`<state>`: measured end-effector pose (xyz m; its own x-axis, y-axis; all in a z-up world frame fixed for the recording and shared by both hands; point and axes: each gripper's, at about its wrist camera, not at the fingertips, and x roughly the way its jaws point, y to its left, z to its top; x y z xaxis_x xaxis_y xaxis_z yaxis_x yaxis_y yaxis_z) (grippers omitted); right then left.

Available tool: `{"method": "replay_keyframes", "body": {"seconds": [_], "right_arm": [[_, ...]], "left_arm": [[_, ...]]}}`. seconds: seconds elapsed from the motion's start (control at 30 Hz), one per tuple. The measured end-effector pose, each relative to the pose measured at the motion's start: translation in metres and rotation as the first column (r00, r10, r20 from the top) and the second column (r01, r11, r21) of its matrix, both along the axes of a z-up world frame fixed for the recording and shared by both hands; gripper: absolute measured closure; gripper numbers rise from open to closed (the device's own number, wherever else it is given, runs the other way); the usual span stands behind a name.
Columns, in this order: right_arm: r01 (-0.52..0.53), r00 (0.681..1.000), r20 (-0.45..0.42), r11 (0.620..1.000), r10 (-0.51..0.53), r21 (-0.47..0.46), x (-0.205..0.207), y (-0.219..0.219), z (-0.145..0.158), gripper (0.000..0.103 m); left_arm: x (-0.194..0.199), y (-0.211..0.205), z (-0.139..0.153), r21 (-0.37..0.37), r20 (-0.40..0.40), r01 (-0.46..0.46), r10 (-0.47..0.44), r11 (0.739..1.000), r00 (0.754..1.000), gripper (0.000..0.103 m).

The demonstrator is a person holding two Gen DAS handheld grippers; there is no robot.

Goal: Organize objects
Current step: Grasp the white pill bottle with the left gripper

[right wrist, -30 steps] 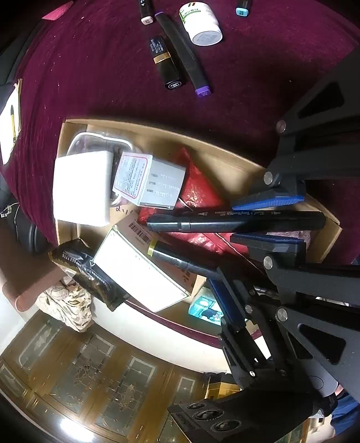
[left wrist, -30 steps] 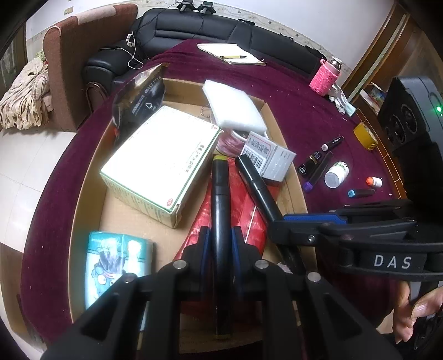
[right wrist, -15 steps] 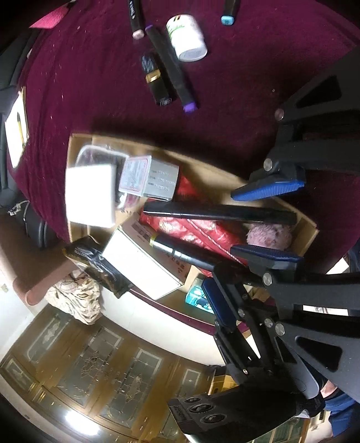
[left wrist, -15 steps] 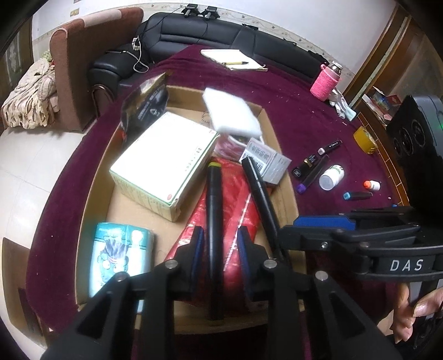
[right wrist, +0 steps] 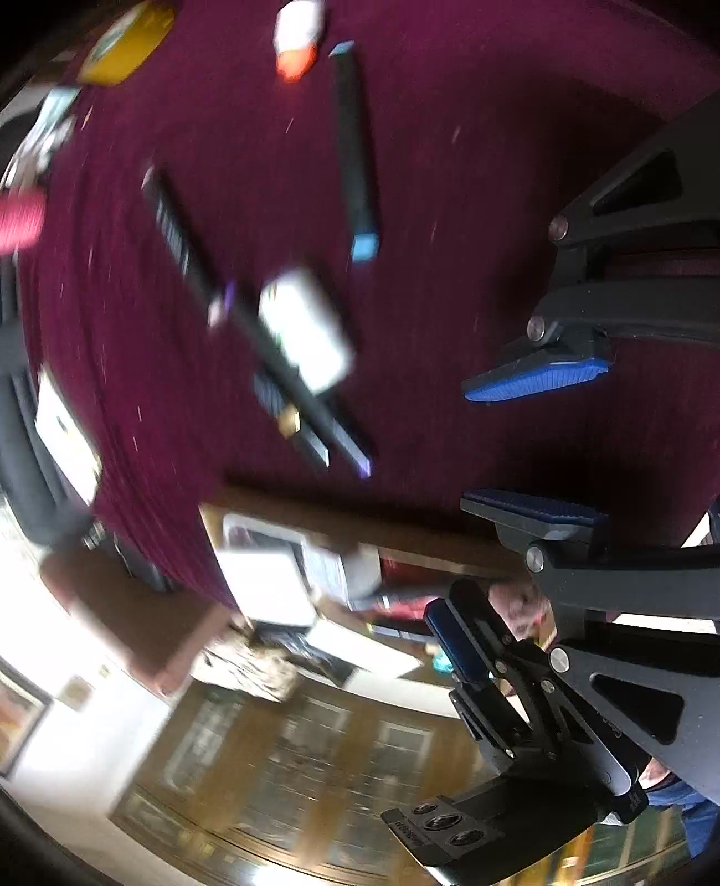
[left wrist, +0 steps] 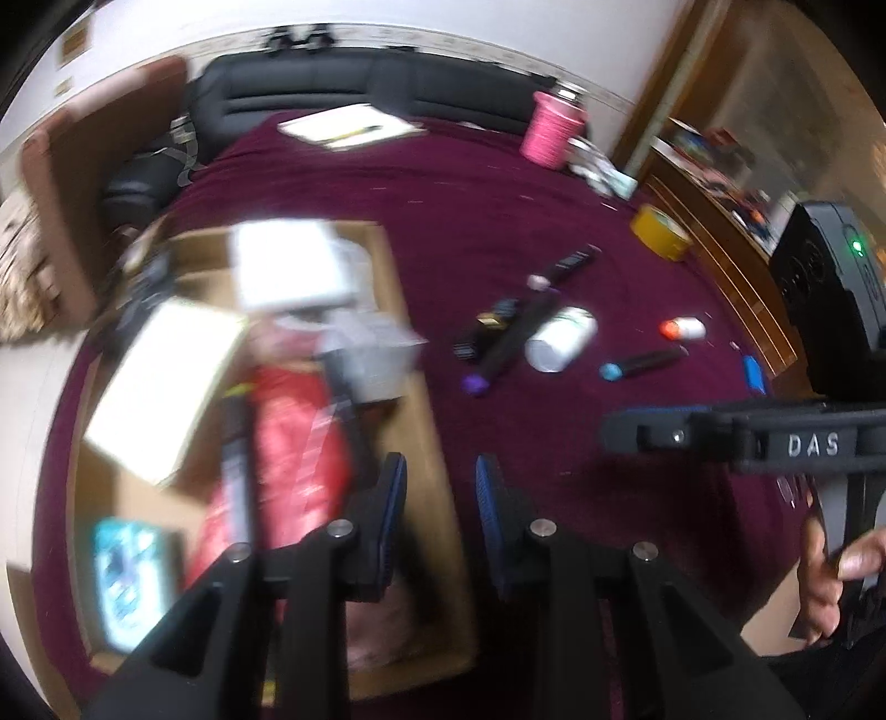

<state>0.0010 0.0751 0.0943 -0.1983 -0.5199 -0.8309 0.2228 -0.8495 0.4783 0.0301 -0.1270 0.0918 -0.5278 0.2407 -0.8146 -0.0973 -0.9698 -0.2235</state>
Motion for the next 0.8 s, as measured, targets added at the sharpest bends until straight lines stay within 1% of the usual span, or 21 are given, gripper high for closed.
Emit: {"method": "replay_keyframes", "body": {"seconds": [0.1, 0.17, 0.23, 0.33, 0.5, 0.57, 0.67, 0.73, 0.8], "right_arm": [[0.063, 0.998, 0.011, 0.998, -0.063, -0.001, 0.0, 0.036, -0.001, 0.065], [0.094, 0.995, 0.015, 0.996, -0.094, 0.0, -0.001, 0.053, -0.002, 0.064], [0.123, 0.992, 0.022, 0.992, -0.123, -0.001, -0.002, 0.071, -0.004, 0.063], [0.149, 0.988, 0.035, 0.989, -0.149, 0.002, -0.002, 0.091, -0.009, 0.061], [0.187, 0.981, 0.043, 0.982, -0.187, 0.011, -0.003, 0.12, -0.016, 0.06], [0.204, 0.978, 0.045, 0.979, -0.205, 0.011, -0.004, 0.133, -0.017, 0.06], [0.23, 0.972, 0.039, 0.973, -0.23, 0.015, -0.006, 0.155, -0.016, 0.058], [0.233, 0.972, 0.027, 0.972, -0.234, 0.021, -0.009, 0.165, -0.013, 0.058], [0.229, 0.973, -0.003, 0.973, -0.229, 0.039, -0.018, 0.176, -0.007, 0.058]], "left_arm": [[-0.016, 0.028, -0.001, -0.006, -0.003, 0.088, -0.088, 0.996, 0.996, 0.078], [-0.029, 0.044, -0.002, 0.003, -0.005, 0.139, -0.139, 0.99, 0.99, 0.068], [-0.043, 0.058, -0.005, -0.001, -0.008, 0.161, -0.161, 0.987, 0.987, 0.065], [-0.062, 0.076, -0.01, -0.001, 0.003, 0.196, -0.196, 0.981, 0.981, 0.065], [-0.095, 0.111, -0.018, -0.089, 0.008, 0.271, -0.271, 0.959, 0.963, 0.065], [-0.105, 0.121, -0.024, -0.125, 0.019, 0.295, -0.295, 0.947, 0.955, 0.065], [-0.122, 0.129, -0.039, -0.176, 0.052, 0.299, -0.294, 0.938, 0.954, 0.065], [-0.129, 0.13, -0.047, -0.17, 0.073, 0.298, -0.29, 0.939, 0.954, 0.065], [-0.133, 0.132, -0.052, -0.149, 0.073, 0.302, -0.294, 0.942, 0.953, 0.065]]}}
